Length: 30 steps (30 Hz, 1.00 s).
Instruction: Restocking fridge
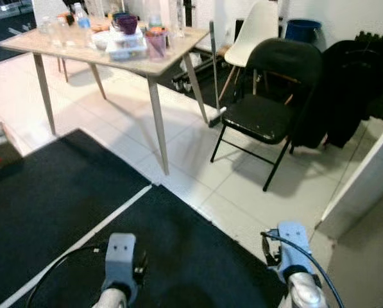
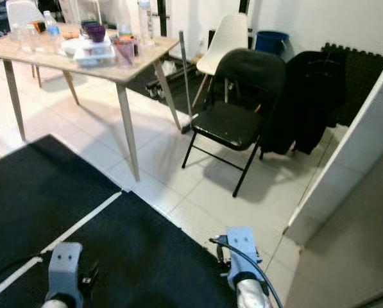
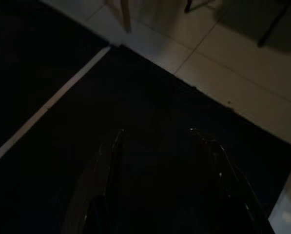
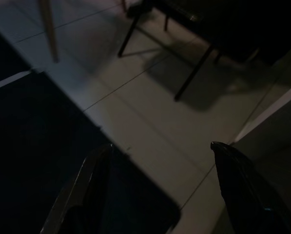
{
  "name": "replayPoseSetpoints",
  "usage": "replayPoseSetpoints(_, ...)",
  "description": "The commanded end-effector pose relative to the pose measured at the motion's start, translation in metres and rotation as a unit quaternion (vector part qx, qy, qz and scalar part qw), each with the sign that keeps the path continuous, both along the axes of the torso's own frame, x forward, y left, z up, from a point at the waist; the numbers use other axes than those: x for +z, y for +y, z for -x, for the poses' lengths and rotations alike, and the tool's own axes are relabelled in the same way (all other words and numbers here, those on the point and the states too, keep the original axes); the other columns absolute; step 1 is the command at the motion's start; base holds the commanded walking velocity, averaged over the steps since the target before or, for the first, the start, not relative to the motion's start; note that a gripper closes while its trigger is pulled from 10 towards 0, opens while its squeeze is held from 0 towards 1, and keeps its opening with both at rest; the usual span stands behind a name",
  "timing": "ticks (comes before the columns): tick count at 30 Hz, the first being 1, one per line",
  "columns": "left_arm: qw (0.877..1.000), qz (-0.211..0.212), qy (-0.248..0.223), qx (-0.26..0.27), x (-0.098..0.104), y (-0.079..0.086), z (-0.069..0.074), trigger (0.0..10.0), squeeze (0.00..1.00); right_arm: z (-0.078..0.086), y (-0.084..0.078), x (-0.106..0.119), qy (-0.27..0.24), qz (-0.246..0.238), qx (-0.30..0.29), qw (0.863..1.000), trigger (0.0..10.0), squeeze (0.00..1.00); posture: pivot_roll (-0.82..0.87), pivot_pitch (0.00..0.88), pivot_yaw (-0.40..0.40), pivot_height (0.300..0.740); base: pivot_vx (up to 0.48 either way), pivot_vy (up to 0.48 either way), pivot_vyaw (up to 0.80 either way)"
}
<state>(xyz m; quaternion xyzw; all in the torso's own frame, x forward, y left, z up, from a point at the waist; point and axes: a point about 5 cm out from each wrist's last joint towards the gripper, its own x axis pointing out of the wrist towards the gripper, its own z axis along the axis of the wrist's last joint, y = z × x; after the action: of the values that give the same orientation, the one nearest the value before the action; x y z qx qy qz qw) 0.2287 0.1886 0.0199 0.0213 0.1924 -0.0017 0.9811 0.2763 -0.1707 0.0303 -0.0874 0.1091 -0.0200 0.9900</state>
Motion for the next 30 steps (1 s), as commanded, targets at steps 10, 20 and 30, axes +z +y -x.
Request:
replayPoseSetpoints(10,1.0,-0.004,0.017,0.009,-0.007,0.0048,0.0076,10.0,0.0,0.0047,0.0061,-0.0066,0.013,-0.007,0.005,1.0,10.0,0.0,-0.08,0.142,0.021,0.74,0.349,0.0,0.0)
replayPoseSetpoints(20,1.0,-0.005,0.019,0.01,-0.0075,0.0048,0.0085,10.0,0.0,0.0038,0.007,-0.0058,0.011,-0.006,0.009,1.0,10.0,0.0,-0.08,0.138,0.02,0.74,0.348,0.0,0.0)
replayPoseSetpoints(30,1.0,-0.006,0.02,0.01,-0.0088,0.0051,0.0095,10.0,0.0,0.0031,0.0074,-0.0062,0.011,-0.005,0.011,1.0,10.0,0.0,-0.07,0.127,0.02,0.74,0.346,0.0,0.0)
